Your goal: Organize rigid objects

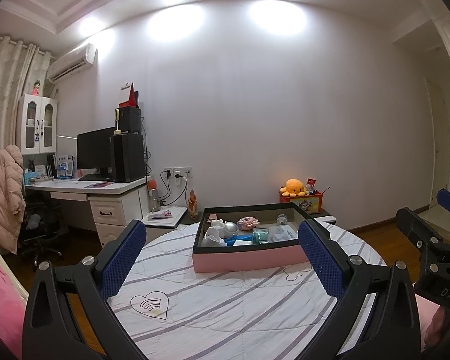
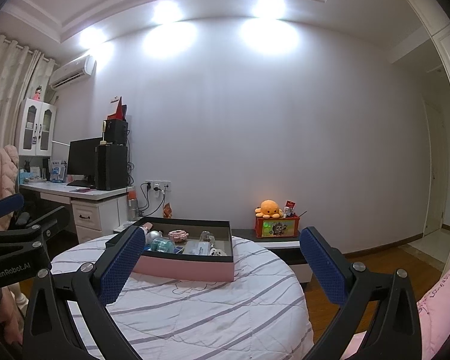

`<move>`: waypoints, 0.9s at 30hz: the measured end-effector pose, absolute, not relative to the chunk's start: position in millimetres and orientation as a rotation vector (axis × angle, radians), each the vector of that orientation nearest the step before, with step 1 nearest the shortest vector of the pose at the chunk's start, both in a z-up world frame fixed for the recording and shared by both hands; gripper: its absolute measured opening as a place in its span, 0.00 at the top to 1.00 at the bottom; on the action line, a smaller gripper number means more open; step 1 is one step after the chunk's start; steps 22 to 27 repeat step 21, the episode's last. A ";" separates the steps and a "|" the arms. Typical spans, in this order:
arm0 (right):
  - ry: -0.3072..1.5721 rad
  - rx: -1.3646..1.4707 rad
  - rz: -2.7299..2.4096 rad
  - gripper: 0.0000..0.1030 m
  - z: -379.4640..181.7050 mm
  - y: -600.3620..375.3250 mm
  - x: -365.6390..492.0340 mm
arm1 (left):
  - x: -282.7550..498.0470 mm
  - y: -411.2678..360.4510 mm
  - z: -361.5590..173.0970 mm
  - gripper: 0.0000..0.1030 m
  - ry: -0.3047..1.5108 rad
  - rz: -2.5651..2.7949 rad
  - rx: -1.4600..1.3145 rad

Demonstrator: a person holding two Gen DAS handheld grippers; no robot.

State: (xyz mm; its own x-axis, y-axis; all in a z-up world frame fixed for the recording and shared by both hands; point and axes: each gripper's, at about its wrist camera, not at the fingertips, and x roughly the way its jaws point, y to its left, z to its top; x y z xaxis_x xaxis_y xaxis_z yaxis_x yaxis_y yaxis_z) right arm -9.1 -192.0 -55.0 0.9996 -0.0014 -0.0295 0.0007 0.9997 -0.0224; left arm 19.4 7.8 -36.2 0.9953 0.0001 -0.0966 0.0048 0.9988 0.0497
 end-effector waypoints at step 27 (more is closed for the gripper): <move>0.041 -0.012 0.016 0.00 -57.2 -191.8 -7.2 | 4.7 12.5 -36.4 0.00 0.045 -0.007 0.056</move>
